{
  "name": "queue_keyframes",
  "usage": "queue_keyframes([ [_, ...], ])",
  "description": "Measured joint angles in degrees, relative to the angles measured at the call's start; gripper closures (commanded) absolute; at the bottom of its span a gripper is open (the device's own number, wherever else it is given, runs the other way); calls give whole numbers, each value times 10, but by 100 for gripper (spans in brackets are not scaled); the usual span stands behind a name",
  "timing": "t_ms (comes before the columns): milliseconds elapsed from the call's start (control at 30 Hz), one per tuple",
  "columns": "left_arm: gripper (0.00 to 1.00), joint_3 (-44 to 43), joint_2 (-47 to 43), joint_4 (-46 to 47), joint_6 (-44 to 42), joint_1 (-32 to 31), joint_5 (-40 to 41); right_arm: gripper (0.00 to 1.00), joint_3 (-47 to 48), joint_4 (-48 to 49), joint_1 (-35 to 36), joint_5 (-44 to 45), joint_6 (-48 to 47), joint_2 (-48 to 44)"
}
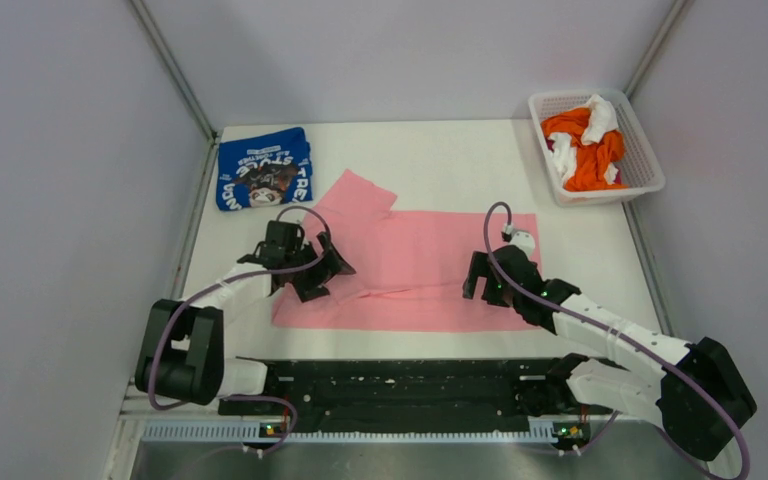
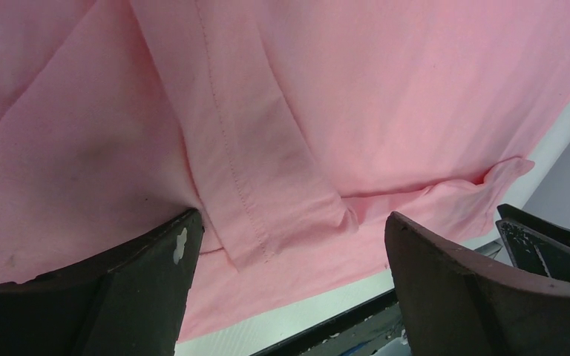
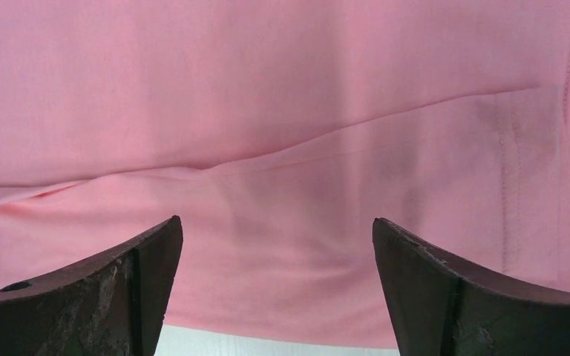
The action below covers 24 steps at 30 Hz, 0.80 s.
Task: Fold and stack the t-shirts
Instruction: Fold the flattened tshirt in 1/3 of the way
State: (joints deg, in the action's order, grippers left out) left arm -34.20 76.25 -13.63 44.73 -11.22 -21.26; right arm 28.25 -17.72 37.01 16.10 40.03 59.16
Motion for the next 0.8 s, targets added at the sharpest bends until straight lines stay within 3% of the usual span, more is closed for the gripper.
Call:
queue_keyframes([
  [800,6,-15,35,51,19,-25,-10,3,8,-8,0,-5,-20,-10],
])
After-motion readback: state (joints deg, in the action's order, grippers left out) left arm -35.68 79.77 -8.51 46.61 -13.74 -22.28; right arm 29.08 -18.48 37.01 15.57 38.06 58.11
